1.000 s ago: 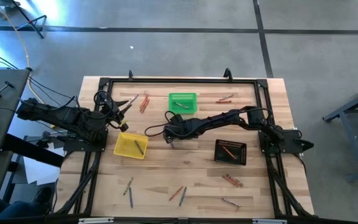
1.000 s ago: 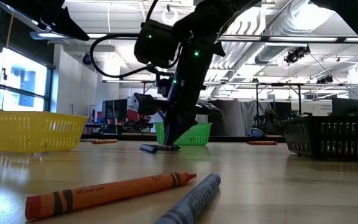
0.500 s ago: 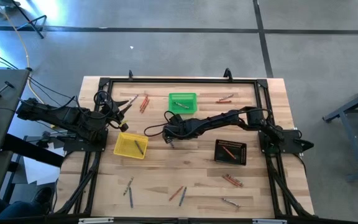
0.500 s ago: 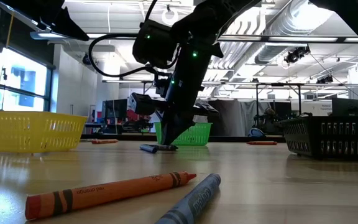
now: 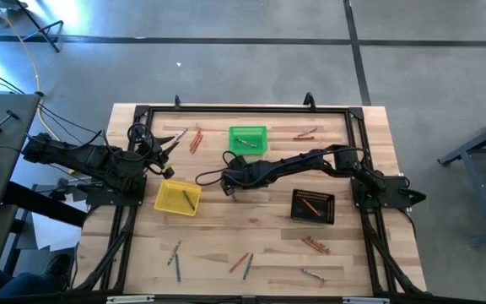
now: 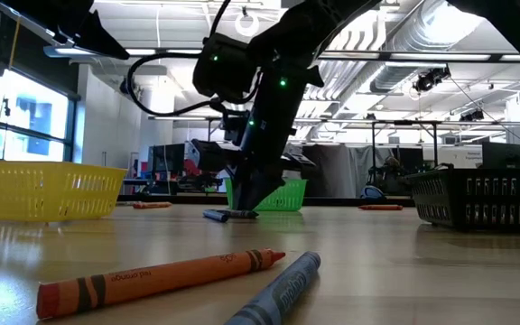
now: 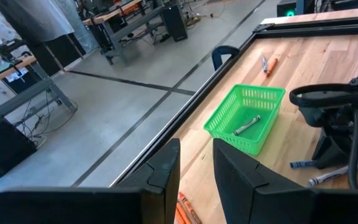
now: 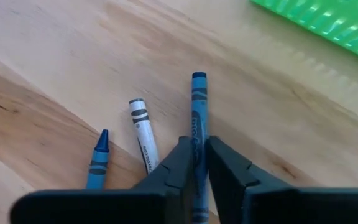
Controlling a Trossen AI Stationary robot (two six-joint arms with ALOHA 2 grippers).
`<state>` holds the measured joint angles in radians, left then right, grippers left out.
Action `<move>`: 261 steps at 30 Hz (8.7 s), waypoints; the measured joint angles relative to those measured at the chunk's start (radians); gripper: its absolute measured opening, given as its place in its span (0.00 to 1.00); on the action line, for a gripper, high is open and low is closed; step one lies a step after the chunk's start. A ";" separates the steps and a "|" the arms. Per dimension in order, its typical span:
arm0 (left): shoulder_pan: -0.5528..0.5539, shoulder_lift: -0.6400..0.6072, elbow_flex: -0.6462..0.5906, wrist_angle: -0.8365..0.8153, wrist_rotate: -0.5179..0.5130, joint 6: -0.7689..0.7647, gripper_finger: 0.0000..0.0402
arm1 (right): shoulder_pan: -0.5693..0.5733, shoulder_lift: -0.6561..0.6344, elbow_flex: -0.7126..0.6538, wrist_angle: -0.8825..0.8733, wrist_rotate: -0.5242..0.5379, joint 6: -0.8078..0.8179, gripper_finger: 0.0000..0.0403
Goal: Sort crayons
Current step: Put the blue crayon into the yellow basket, then put the gray crayon into the green basket
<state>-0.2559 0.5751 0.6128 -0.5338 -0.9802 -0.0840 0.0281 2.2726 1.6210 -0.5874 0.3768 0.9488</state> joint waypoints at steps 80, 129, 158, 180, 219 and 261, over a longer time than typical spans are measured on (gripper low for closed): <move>0.000 -0.008 0.001 -0.097 -0.267 -0.115 0.21 | 0.047 0.181 0.459 0.455 -0.249 -0.520 0.01; 0.000 -0.007 0.001 -0.108 -0.255 -0.123 0.21 | 0.046 0.134 0.459 -0.379 -0.212 -0.066 0.26; 0.000 -0.007 0.000 -0.119 -0.254 -0.123 0.21 | -0.003 0.203 0.463 -0.379 -0.421 -0.116 0.26; 0.000 -0.007 0.000 -0.120 -0.254 -0.124 0.21 | 0.048 0.204 0.460 -0.349 -0.274 -0.059 0.09; 0.000 -0.007 0.000 -0.121 -0.254 -0.125 0.21 | 0.053 0.122 0.457 0.054 -0.248 -0.185 0.01; 0.000 -0.006 0.000 -0.120 -0.254 -0.133 0.21 | 0.031 0.007 0.459 -0.292 -0.227 -0.333 0.29</move>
<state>-0.2558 0.5690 0.6128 -0.6533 -1.2346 -0.2173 0.0591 2.2795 2.0800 -0.8798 0.1494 0.6162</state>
